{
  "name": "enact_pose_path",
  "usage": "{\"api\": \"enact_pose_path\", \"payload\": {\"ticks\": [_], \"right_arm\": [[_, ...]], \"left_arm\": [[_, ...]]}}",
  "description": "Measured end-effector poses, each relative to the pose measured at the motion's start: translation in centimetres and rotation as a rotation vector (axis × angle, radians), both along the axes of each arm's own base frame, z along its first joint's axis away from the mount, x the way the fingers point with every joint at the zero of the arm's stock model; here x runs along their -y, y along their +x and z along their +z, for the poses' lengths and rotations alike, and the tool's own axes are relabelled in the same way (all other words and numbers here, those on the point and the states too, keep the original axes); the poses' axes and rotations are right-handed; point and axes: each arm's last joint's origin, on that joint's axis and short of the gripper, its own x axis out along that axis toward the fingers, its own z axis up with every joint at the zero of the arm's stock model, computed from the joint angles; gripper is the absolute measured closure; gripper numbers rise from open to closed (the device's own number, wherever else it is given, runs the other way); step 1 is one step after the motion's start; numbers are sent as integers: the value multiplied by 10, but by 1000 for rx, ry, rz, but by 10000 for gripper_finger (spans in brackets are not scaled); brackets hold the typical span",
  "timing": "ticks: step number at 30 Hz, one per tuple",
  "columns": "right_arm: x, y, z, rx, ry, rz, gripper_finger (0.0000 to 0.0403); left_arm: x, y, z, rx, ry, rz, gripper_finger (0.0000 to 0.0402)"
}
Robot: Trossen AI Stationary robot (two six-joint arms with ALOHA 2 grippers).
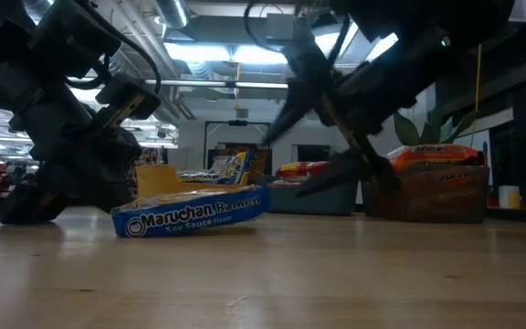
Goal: Sort Maruchan noodles
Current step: Put the blue noodle pack into the yellow bin
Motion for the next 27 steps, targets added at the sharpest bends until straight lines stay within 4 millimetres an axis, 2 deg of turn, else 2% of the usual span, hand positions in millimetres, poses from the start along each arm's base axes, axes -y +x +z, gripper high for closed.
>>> {"api": "enact_pose_path", "payload": {"ticks": [8,15,23,27], "right_arm": [[-3,9,-19,25,44,15,114],[0,20,-26,38,32,24,114],[7,51,-34,38,51,108,114],[4,65,-32,34,50,151,117]], "left_arm": [[0,-1,-1,-16,-3,1,401],[0,-1,-1,-18,-3,2,401],[0,-1,-1,-19,-2,-4,401],[0,-1,-1,-19,1,-11,401]]}}
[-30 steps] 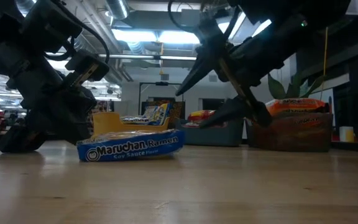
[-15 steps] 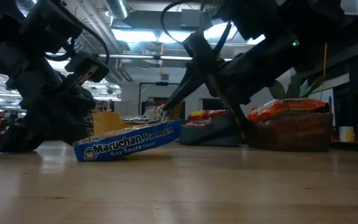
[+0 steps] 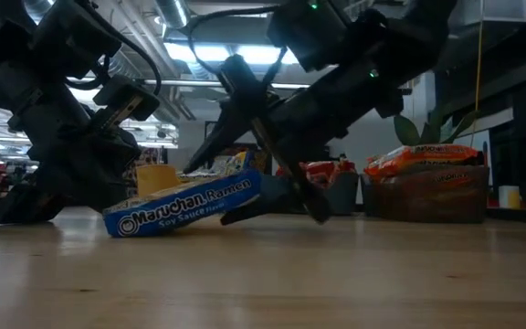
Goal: Sort Maruchan noodles
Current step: Put the blue noodle pack into the yellow bin
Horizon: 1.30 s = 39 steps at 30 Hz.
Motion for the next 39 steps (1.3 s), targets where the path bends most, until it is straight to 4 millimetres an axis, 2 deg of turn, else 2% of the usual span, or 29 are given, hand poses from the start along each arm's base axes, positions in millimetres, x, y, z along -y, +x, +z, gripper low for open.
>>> {"api": "enact_pose_path", "payload": {"ticks": [4,12,16,20,23,27,31,35,39], "right_arm": [[-1,5,2,-40,-31,13,155],[4,8,8,-24,-47,-5,291],[3,8,9,-7,-42,2,297],[3,8,8,-6,-32,12,297],[10,8,11,-9,-15,33,299],[33,9,19,0,-20,64,298],[73,16,36,-8,-62,83,298],[118,28,73,-38,-163,147,296],[160,35,123,-56,-313,180,295]], "left_arm": [[0,0,0,2,6,-2,401],[0,2,1,30,29,5,401],[-1,-1,6,64,40,-16,402],[-3,-8,18,104,72,-43,402],[-4,-10,41,197,40,-38,402],[-7,-21,59,233,15,-31,402],[-10,-30,84,364,-4,-17,402],[-13,-39,104,486,-8,11,402],[-17,-48,113,533,10,46,402]]}}
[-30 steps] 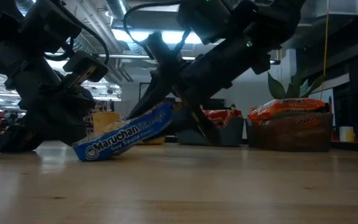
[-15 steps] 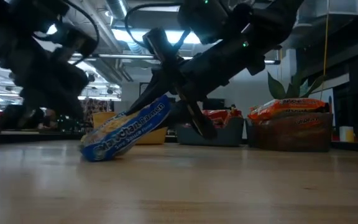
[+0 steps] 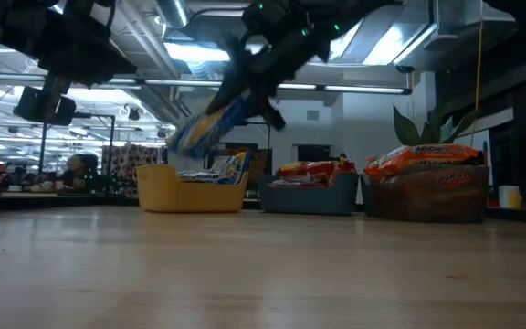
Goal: Sort Maruchan noodles
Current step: Put the blue noodle pack into the yellow bin
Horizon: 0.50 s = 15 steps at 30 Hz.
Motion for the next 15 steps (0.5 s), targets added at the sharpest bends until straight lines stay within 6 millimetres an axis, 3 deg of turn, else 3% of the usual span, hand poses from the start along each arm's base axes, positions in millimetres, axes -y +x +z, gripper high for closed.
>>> {"api": "enact_pose_path", "payload": {"ticks": [3,6,10,15], "right_arm": [[31,-2,35,26,-87,-9,295],[62,-2,54,77,-81,-15,299],[92,7,53,154,-27,27,309],[109,21,35,169,28,81,302]], "left_arm": [[-2,-4,3,13,26,24,402],[-3,-6,3,11,55,40,402],[-4,-7,2,-7,76,49,402],[-4,-8,0,-30,83,51,402]]}}
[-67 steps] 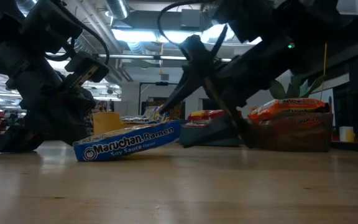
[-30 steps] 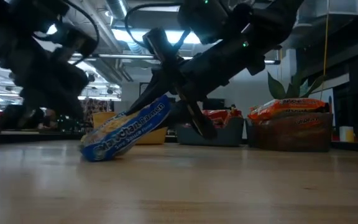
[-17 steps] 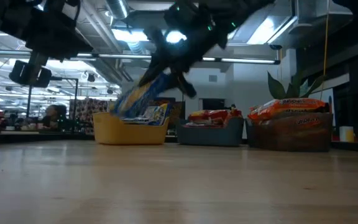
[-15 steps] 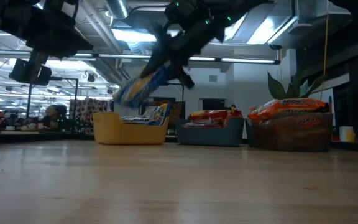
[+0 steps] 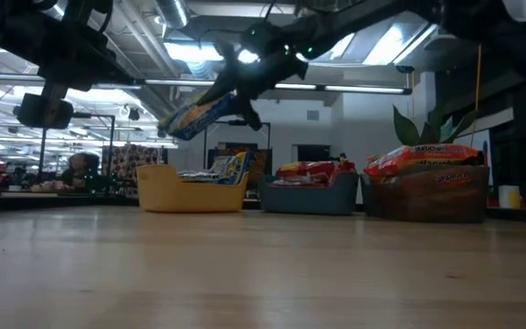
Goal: Sort Maruchan noodles
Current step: Put the blue noodle pack into the yellow bin
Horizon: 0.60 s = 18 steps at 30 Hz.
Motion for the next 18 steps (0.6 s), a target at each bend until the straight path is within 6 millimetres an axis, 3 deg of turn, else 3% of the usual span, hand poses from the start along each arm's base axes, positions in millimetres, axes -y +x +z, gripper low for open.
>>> {"api": "enact_pose_path", "payload": {"ticks": [8,18], "right_arm": [[12,12,-34,-23,19,-1,294],[16,22,-63,-31,-7,3,293]], "left_arm": [[0,0,0,-5,2,1,402],[-1,-1,-3,-37,14,10,401]]}}
